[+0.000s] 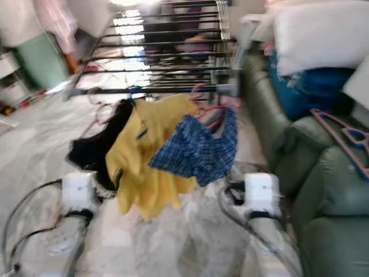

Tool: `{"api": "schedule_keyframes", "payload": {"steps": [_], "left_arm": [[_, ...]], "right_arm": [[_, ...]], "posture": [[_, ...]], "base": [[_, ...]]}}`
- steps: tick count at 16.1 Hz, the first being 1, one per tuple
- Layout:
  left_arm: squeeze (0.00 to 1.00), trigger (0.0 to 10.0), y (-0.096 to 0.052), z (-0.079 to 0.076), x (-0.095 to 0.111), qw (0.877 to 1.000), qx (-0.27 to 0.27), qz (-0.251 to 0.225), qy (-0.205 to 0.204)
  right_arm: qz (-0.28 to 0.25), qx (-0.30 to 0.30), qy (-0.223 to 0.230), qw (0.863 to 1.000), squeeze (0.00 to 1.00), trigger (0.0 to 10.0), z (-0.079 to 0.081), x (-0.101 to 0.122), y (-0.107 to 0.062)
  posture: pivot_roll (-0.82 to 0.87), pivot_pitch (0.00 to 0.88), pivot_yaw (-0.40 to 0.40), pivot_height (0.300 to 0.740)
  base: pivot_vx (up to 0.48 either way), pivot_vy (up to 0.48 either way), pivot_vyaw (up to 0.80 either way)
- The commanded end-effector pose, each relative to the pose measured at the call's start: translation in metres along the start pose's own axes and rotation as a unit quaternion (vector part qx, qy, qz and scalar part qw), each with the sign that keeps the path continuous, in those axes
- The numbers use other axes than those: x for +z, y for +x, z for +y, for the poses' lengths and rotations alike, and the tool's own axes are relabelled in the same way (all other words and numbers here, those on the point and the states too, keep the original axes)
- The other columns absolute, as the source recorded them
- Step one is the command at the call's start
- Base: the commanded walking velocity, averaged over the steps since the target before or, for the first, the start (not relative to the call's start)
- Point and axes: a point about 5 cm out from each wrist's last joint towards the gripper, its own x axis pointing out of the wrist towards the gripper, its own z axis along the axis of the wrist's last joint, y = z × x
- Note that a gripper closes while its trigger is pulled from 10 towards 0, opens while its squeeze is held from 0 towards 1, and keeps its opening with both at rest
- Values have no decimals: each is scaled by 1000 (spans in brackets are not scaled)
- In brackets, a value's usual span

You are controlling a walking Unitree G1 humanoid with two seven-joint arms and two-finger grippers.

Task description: Hang hanger

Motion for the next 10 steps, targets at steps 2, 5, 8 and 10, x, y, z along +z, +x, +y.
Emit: {"api": "schedule_keyframes", "payload": {"steps": [2, 5, 8, 10], "left_arm": [[0, 10000, -7, 16, -6, 1000, 19, 15, 12], [0, 10000, -7, 15, -6, 1000, 20, 17, 12], [0, 10000, -7, 15, -7, 1000, 19, 21, 13], [0, 10000, -7, 15, -8, 999, 19, 23, 15]], "right_arm": [[-16, 18, 13, 1000, 0, 10000, 14, 8, 2], [-17, 21, 12, 1000, 0, 10000, 15, 8, 3], [-19, 24, 15, 999, 0, 10000, 17, 8, 3], [-19, 24, 15, 999, 0, 10000, 18, 8, 3]], "posture": [[-125, 0, 50, 740], [-125, 0, 48, 740], [-122, 0, 51, 740], [-121, 0, 53, 740]], "base": [[0, 441, 0], [0, 462, 0], [0, 480, 0], [0, 480, 0]]}}
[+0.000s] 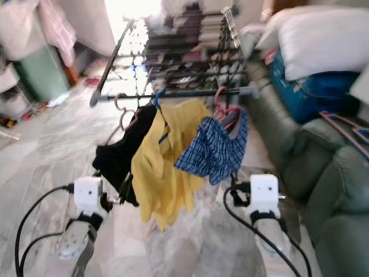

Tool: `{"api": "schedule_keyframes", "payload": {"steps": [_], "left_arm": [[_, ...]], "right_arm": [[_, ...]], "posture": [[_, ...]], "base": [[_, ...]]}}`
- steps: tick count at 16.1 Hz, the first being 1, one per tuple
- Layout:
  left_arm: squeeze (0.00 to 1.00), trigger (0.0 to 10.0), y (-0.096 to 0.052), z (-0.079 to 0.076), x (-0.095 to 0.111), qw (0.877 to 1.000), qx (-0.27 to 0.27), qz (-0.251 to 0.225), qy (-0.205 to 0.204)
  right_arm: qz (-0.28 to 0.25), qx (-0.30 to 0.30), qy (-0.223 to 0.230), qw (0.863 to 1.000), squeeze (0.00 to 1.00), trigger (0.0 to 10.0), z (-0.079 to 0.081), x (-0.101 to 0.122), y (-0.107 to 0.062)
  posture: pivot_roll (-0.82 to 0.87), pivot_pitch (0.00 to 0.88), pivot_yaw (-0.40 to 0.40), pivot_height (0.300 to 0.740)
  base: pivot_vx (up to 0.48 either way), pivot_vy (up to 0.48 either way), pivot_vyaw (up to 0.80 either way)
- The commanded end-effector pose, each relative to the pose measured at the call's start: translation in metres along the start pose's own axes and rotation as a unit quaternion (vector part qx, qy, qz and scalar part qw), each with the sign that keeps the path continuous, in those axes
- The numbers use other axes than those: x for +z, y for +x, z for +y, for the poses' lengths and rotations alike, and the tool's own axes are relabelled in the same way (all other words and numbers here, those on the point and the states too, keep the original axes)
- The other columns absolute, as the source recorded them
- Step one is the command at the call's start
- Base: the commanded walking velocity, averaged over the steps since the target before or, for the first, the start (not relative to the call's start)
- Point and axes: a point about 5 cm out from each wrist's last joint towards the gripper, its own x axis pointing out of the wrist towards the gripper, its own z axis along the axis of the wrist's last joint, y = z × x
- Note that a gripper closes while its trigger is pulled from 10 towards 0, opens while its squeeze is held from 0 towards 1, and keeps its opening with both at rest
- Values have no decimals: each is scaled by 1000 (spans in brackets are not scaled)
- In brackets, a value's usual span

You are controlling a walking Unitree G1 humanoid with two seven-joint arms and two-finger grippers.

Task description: Hang hanger

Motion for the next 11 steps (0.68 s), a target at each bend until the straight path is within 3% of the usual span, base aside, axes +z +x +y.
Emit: {"api": "schedule_keyframes", "payload": {"steps": [1, 5, 7, 11], "left_arm": [[0, 10000, -2, 9, 0, 1000, 9, 5, 13], [0, 10000, -2, 8, -1, 1000, 6, 8, 17], [0, 10000, 3, 5, 2, 999, -1, 1, 35], [0, 10000, 3, 5, 1, 1000, -3, 4, 25]], "right_arm": [[-10, 10, 7, 1000, 0, 10000, 10, 5, 2], [-9, 10, 9, 1000, 0, 10000, 10, 4, 0], [-9, 8, 10, 1000, 0, 10000, 10, 4, 1], [-12, 10, 11, 1000, 0, 10000, 12, 6, 4]], "posture": [[-122, 0, 57, 740], [-127, 0, 62, 740], [-116, 0, 54, 740], [-120, 0, 57, 740]], "base": [[0, 480, 0], [0, 480, 0], [0, 0, 0], [0, 0, 0]]}}
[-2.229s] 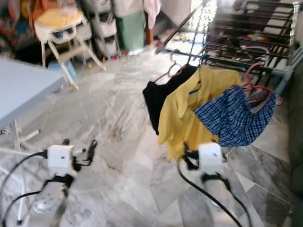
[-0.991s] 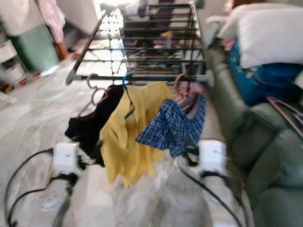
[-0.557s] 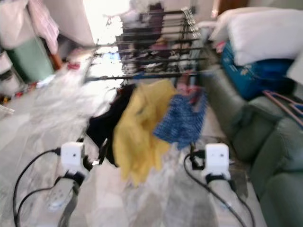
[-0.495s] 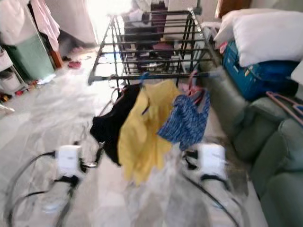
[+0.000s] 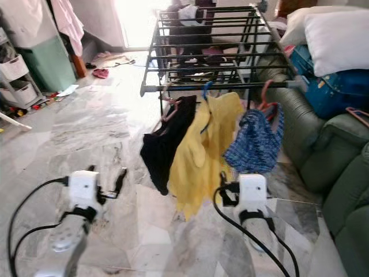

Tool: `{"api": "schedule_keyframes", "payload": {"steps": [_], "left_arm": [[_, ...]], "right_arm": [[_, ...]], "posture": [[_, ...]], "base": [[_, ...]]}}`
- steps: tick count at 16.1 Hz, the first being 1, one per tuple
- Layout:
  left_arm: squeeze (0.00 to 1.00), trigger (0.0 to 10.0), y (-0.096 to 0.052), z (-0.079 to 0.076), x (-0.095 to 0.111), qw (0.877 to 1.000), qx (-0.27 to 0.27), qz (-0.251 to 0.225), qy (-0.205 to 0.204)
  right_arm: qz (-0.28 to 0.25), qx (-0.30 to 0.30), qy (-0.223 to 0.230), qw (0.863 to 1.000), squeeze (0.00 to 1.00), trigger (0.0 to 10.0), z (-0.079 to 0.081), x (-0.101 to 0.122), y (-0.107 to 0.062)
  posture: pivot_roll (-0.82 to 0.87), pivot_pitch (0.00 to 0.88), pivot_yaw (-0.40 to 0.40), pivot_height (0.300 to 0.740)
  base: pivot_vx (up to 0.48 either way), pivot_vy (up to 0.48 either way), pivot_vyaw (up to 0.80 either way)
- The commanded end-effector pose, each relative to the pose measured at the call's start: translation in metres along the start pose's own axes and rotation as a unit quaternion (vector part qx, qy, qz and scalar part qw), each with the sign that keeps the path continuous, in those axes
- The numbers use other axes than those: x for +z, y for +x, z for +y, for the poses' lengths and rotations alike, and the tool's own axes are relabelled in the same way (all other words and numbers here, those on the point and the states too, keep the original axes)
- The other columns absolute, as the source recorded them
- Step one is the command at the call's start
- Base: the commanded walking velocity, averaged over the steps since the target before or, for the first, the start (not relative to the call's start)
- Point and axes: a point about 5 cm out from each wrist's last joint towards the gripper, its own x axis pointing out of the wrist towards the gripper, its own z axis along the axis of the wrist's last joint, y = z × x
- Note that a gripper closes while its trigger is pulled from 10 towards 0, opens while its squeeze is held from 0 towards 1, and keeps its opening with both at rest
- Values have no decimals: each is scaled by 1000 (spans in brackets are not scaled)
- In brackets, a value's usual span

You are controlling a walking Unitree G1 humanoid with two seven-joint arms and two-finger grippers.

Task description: Hang hanger

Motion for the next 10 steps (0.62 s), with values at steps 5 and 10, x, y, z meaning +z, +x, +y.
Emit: {"api": "schedule_keyframes", "payload": {"steps": [5, 10], "left_arm": [[0, 10000, -1, -15, -4, 999, -39, 1, -30], [0, 10000, -1, -19, -4, 998, -52, 1, -35]], "right_arm": [[-3, -20, -10, 1000, 0, 10000, -8, 4, 6], [2, -24, -4, 1000, 0, 10000, -10, 2, 6]], "posture": [[-122, 0, 57, 740], [-129, 0, 57, 740]], "base": [[0, 0, 0], [103, 0, 0]]}}
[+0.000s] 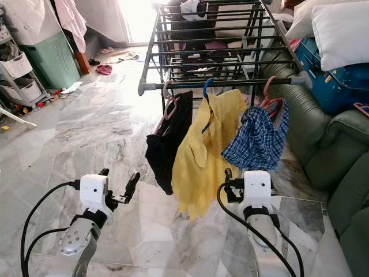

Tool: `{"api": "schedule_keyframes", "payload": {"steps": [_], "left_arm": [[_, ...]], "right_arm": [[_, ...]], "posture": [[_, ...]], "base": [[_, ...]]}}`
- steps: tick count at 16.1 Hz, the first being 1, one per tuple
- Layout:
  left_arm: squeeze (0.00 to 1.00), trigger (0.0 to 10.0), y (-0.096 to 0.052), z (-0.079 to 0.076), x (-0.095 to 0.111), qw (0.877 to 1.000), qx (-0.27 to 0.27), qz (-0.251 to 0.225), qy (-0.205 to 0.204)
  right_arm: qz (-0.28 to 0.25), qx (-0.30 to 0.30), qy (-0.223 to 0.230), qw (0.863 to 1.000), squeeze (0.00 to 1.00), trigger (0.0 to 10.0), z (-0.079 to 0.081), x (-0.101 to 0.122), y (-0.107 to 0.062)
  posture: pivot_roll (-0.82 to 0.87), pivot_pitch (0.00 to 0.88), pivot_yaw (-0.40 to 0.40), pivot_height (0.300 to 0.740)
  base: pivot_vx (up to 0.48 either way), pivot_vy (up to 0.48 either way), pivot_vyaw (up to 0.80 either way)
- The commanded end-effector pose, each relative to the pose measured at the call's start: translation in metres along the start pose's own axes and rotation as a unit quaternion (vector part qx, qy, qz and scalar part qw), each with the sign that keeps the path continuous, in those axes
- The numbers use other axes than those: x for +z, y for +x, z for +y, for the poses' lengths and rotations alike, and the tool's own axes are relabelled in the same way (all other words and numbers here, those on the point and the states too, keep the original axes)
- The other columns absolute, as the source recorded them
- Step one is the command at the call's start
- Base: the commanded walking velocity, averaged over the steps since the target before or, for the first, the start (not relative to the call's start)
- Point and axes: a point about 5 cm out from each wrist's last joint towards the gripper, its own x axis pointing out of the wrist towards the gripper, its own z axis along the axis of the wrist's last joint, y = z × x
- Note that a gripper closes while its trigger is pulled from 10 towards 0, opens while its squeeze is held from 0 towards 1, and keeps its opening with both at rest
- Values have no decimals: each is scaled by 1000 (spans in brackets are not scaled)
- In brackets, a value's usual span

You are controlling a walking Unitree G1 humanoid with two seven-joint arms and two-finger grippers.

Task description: Hang hanger

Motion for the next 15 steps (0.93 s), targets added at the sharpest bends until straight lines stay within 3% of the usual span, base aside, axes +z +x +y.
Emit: {"api": "schedule_keyframes", "payload": {"steps": [1, 3, 8, 15], "left_arm": [[0, 10000, 0, 0, -1, 1000, -6, 1, 2], [0, 10000, 0, -1, -1, 1000, -13, 1, -5], [0, 10000, -1, -3, -2, 1000, -17, 1, -8], [0, 10000, -2, -4, -4, 1000, -16, 4, -6]], "right_arm": [[2, -3, 2, 1000, 0, 10000, -1, 0, 1], [2, -5, 0, 1000, 0, 10000, -1, 0, 1], [2, -2, 0, 1000, 0, 10000, -1, 0, 2], [3, -5, -7, 1000, 0, 10000, -4, 0, 0]], "posture": [[-129, 0, 56, 740], [-127, 0, 53, 740], [-125, 0, 49, 740], [-129, 0, 47, 740]], "base": [[277, 0, 0], [339, 0, 0], [390, 0, -591], [380, 0, 0]]}}
